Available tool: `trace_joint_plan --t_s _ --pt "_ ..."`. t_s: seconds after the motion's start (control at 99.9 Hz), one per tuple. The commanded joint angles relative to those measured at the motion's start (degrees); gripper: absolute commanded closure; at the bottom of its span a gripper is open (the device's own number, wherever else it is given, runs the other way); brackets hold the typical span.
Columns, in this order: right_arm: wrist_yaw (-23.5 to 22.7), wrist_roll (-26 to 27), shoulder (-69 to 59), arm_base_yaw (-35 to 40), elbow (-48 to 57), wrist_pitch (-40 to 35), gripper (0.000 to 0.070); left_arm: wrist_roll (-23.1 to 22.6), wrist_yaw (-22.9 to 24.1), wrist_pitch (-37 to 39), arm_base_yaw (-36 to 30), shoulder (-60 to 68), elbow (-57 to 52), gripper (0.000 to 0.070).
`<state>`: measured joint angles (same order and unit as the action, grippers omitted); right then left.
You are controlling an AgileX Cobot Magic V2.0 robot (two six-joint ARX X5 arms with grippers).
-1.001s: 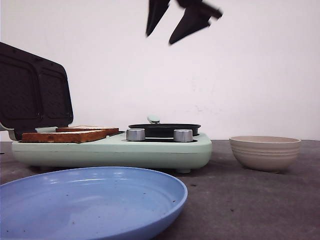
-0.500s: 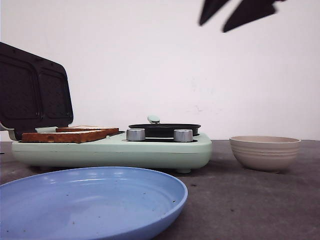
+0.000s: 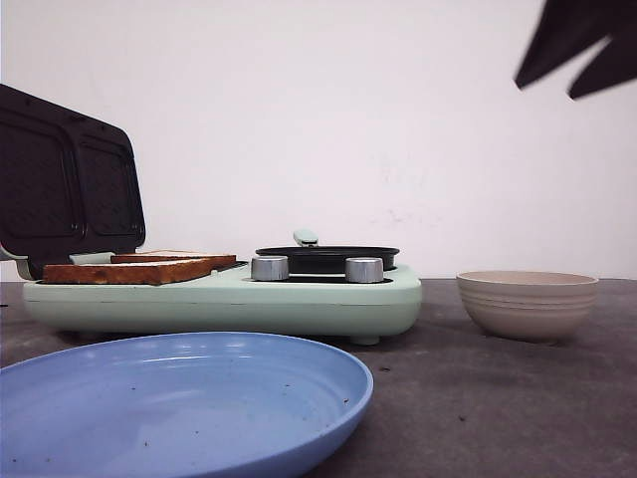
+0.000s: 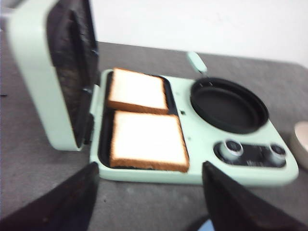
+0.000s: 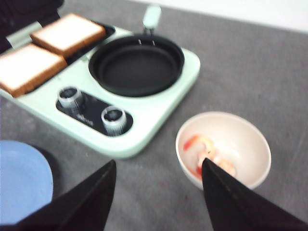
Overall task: Make breakfast with bread and shrimp
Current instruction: 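Raise the right gripper away from the sandwich maker, then move the left gripper to the sandwich maker lid handle and grasp it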
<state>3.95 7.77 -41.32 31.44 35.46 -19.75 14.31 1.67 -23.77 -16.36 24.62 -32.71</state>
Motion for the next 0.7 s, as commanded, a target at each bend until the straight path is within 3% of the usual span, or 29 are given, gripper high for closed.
trace_joint_plan --t_s 0.0,0.2,0.42,0.69 --pt "0.2 2.0 0.4 0.2 -0.1 -0.5 0.0353 5.1 1.2 2.0 0.0 0.0 -0.9 0.0306" --pt "0.2 2.1 1.0 0.2 -0.1 -1.7 0.0353 12.2 1.8 3.5 2.5 1.0 -4.3 0.0313" --pt "0.1 2.1 1.0 0.2 -0.1 -1.7 0.0353 14.1 0.5 3.7 7.2 5.0 -10.3 0.0358" --pt "0.1 2.3 1.0 0.2 -0.1 -1.7 0.0353 17.0 -8.9 3.7 15.1 15.5 -18.6 0.0352"
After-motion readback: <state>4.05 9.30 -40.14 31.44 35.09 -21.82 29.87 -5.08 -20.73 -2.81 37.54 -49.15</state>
